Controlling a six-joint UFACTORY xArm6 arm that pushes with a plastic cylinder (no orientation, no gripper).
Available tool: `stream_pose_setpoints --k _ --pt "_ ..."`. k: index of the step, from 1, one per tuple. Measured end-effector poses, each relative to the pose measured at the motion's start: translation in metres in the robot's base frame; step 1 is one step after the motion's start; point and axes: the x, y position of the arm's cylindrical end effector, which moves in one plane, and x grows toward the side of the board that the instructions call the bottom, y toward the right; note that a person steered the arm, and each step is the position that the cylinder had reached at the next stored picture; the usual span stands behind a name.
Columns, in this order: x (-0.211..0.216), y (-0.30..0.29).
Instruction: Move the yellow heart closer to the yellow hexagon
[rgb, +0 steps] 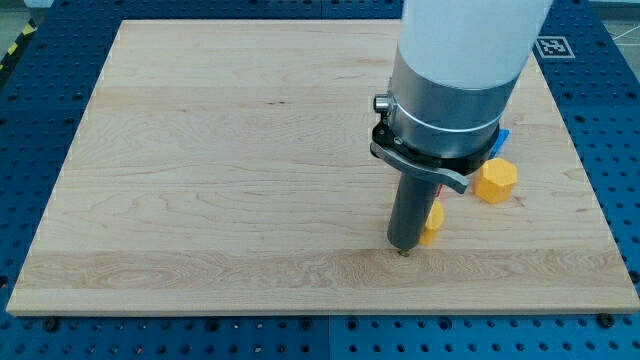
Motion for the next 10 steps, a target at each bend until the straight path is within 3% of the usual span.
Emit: stream_pose_setpoints --k 2,4,6,7,10 --pt "0.001 0.007" --pt "0.004 -0.034" --pt "0.001 -0.023" --pt "0.001 0.012" --pt "0.0 0.002"
